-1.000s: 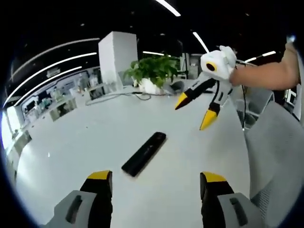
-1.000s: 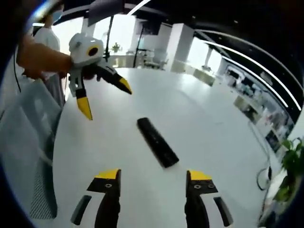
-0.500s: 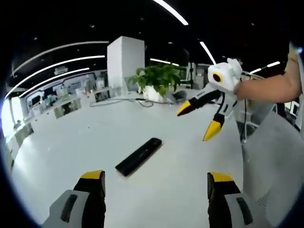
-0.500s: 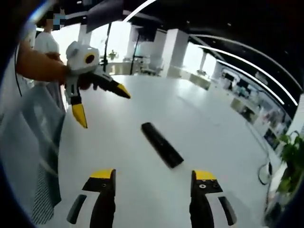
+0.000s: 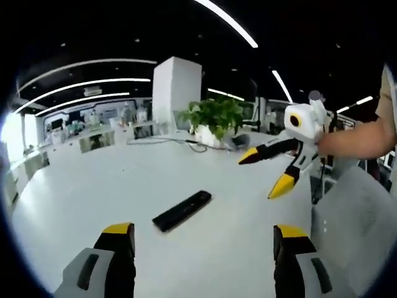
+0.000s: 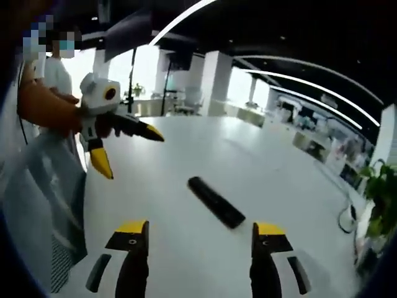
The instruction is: Press the specified remote control buttons in sequence, fully releasing each button before pressing the next.
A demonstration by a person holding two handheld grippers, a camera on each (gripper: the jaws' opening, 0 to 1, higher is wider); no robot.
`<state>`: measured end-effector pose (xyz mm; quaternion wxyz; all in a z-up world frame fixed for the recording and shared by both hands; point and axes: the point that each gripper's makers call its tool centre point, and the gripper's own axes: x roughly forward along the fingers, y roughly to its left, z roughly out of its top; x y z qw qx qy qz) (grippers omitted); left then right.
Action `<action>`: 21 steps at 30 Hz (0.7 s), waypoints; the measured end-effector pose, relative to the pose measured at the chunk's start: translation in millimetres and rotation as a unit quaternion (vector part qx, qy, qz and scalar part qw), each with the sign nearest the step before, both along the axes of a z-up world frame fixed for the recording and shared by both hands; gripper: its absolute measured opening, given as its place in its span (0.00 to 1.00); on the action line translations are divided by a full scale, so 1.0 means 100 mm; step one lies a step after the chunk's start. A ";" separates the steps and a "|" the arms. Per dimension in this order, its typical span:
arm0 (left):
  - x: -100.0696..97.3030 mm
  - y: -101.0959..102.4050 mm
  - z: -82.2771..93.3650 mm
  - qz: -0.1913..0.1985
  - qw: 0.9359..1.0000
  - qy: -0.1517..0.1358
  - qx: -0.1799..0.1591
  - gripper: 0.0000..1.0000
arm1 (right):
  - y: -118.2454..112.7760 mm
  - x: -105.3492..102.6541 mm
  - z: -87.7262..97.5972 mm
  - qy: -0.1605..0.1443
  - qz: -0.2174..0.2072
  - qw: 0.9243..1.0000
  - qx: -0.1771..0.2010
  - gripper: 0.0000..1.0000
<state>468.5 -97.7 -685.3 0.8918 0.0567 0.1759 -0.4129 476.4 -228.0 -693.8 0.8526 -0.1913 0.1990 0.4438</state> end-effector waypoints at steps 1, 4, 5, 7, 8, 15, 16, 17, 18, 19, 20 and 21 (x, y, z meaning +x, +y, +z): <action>-0.01 0.00 0.01 0.001 1.000 -0.001 -0.002 0.96 | 0.01 -0.01 0.01 0.001 -0.004 1.000 0.006 0.63; -0.03 0.00 0.08 0.005 1.000 -0.007 -0.006 0.96 | 0.02 -0.05 0.06 -0.002 -0.017 1.000 0.026 0.64; -0.04 0.00 0.10 0.007 1.000 -0.011 -0.005 0.96 | 0.02 -0.07 0.08 -0.003 -0.022 0.999 0.032 0.64; -0.06 0.01 0.16 0.012 1.000 -0.014 -0.008 0.96 | 0.02 -0.10 0.08 -0.006 -0.027 0.999 0.036 0.65; -0.07 0.01 0.19 0.014 1.000 -0.017 -0.010 0.96 | 0.02 -0.11 0.09 -0.006 -0.030 0.999 0.040 0.65; -0.12 0.03 0.32 0.035 0.999 -0.030 -0.021 0.96 | 0.03 -0.20 0.15 -0.011 -0.039 0.998 0.047 0.64; -0.13 0.03 0.34 0.036 0.998 -0.032 -0.026 0.96 | 0.02 -0.21 0.16 -0.012 -0.041 0.998 0.047 0.64; -0.15 0.03 0.34 0.036 0.998 -0.030 -0.029 0.96 | 0.02 -0.22 0.17 -0.014 -0.042 0.998 0.047 0.64; -0.17 0.03 0.33 0.037 0.998 -0.029 -0.028 0.95 | 0.02 -0.23 0.18 -0.015 -0.042 0.998 0.047 0.65; -0.18 0.03 0.33 0.037 0.998 -0.031 -0.026 0.95 | 0.01 -0.23 0.20 -0.017 -0.045 0.998 0.049 0.65; -0.20 0.03 0.32 0.036 0.998 -0.035 -0.022 0.95 | 0.00 -0.23 0.21 -0.020 -0.048 0.997 0.051 0.65; -0.21 0.03 0.32 0.037 0.999 -0.034 -0.020 0.95 | -0.01 -0.23 0.25 -0.020 -0.053 0.997 0.058 0.64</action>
